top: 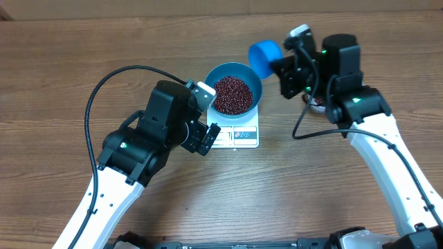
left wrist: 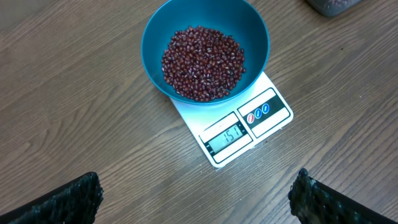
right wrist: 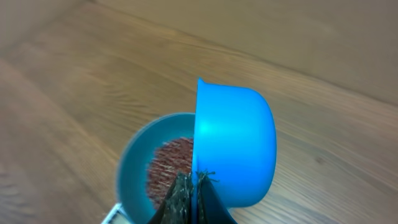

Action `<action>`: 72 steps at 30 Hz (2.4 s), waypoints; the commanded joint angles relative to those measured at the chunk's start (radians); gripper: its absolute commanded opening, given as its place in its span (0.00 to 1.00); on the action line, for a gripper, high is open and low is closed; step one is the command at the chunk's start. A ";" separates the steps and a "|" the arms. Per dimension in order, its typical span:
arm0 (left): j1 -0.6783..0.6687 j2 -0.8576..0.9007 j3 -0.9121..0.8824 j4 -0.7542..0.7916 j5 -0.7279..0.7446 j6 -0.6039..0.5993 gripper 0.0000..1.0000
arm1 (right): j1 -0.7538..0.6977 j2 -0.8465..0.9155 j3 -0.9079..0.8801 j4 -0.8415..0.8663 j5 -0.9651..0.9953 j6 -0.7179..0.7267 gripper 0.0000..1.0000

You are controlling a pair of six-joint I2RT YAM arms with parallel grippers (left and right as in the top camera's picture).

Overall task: Scoop item into bowl and weigh 150g on scale
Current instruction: 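Carry the scoop over the teal bowl with the right gripper, then tilt the scoop over the bowl to trickle beans in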

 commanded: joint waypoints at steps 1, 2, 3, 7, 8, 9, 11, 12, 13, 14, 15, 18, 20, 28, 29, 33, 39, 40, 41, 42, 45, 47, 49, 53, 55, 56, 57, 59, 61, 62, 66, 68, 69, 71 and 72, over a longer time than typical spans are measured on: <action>0.006 0.005 0.023 0.003 0.011 0.012 0.99 | 0.056 -0.006 0.006 0.034 -0.020 -0.023 0.04; 0.006 0.005 0.023 0.003 0.011 0.012 0.99 | 0.068 0.003 0.006 0.042 0.005 -0.023 0.04; 0.006 0.005 0.023 0.003 0.011 0.012 1.00 | 0.079 0.010 0.006 0.047 0.029 -0.023 0.04; 0.006 0.005 0.023 0.003 0.011 0.012 0.99 | 0.105 0.041 0.006 0.050 0.071 -0.019 0.04; 0.006 0.005 0.023 0.003 0.011 0.012 1.00 | 0.109 0.053 0.006 0.051 0.071 -0.019 0.04; 0.006 0.005 0.023 0.003 0.011 0.012 1.00 | 0.111 0.060 0.006 0.055 0.071 -0.019 0.04; 0.006 0.005 0.023 0.003 0.011 0.012 1.00 | 0.115 0.079 0.006 0.065 0.071 -0.019 0.04; 0.006 0.005 0.023 0.003 0.011 0.012 1.00 | 0.117 0.089 0.006 0.069 0.071 -0.019 0.04; 0.006 0.005 0.022 0.003 0.011 0.012 1.00 | 0.119 0.103 0.006 0.072 0.071 -0.019 0.04; 0.006 0.005 0.023 0.003 0.011 0.012 1.00 | 0.122 0.112 0.006 0.074 0.071 -0.019 0.04; 0.006 0.005 0.023 0.003 0.011 0.012 0.99 | 0.125 0.124 0.006 0.076 0.071 -0.019 0.04; 0.006 0.005 0.023 0.003 0.011 0.012 1.00 | 0.131 0.160 0.006 0.090 0.084 -0.019 0.04; 0.006 0.005 0.023 0.003 0.011 0.012 1.00 | 0.131 0.186 0.006 0.101 0.106 -0.020 0.04; 0.006 0.005 0.023 0.003 0.011 0.012 1.00 | 0.131 0.248 0.006 0.117 0.136 -0.019 0.04; 0.006 0.005 0.023 0.003 0.011 0.012 1.00 | 0.131 0.254 0.006 0.116 0.136 -0.019 0.04; 0.006 0.005 0.023 0.003 0.011 0.012 1.00 | 0.131 0.269 0.006 0.107 0.135 -0.019 0.04; 0.006 0.005 0.023 0.003 0.011 0.012 0.99 | 0.143 0.269 0.006 0.074 0.135 -0.020 0.04; 0.006 0.005 0.022 0.003 0.011 0.012 0.99 | 0.146 0.269 0.006 0.064 0.135 -0.020 0.04; 0.006 0.005 0.023 0.004 0.011 0.012 1.00 | 0.150 0.269 0.006 0.052 0.136 -0.020 0.04; 0.006 0.005 0.022 0.003 0.011 0.012 1.00 | 0.153 0.269 0.006 0.042 0.137 -0.020 0.04; 0.006 0.005 0.023 0.003 0.011 0.012 1.00 | 0.161 0.269 0.006 0.010 0.137 -0.020 0.04; 0.006 0.005 0.023 0.003 0.011 0.012 0.99 | 0.165 0.269 0.006 -0.002 0.134 -0.019 0.04; 0.006 0.005 0.023 0.003 0.011 0.012 1.00 | 0.172 0.269 0.006 -0.010 0.114 -0.018 0.04; 0.006 0.005 0.023 0.003 0.011 0.012 1.00 | 0.175 0.266 0.006 0.009 0.046 0.014 0.04; 0.006 0.005 0.023 0.003 0.011 0.012 1.00 | 0.174 0.261 0.006 0.042 0.040 0.072 0.04; 0.006 0.005 0.023 0.003 0.011 0.012 1.00 | 0.174 0.255 0.006 0.055 0.040 0.085 0.04; 0.006 0.005 0.023 0.003 0.011 0.012 0.99 | 0.174 0.252 0.006 0.066 0.040 0.095 0.04; 0.006 0.005 0.023 0.003 0.011 0.012 1.00 | 0.174 0.244 0.006 0.084 0.040 0.098 0.04; 0.006 0.005 0.023 0.003 0.011 0.012 0.99 | 0.174 0.237 0.006 0.095 0.040 0.098 0.04; 0.006 0.005 0.023 0.003 0.011 0.012 1.00 | 0.174 0.234 0.006 0.098 0.040 0.098 0.04; 0.006 0.005 0.023 0.003 0.011 0.012 0.99 | 0.174 0.222 0.006 0.098 0.040 0.098 0.04; 0.006 0.005 0.023 0.003 0.011 0.012 1.00 | 0.174 0.216 0.007 0.100 0.040 0.097 0.04; 0.006 0.005 0.023 0.003 0.011 0.012 0.99 | 0.174 0.215 0.007 0.103 0.040 0.097 0.04; 0.006 0.005 0.023 0.003 0.011 0.012 1.00 | 0.174 0.209 0.007 0.107 0.040 0.097 0.04; 0.006 0.005 0.023 0.003 0.011 0.012 1.00 | 0.174 0.205 0.007 0.110 0.040 0.097 0.04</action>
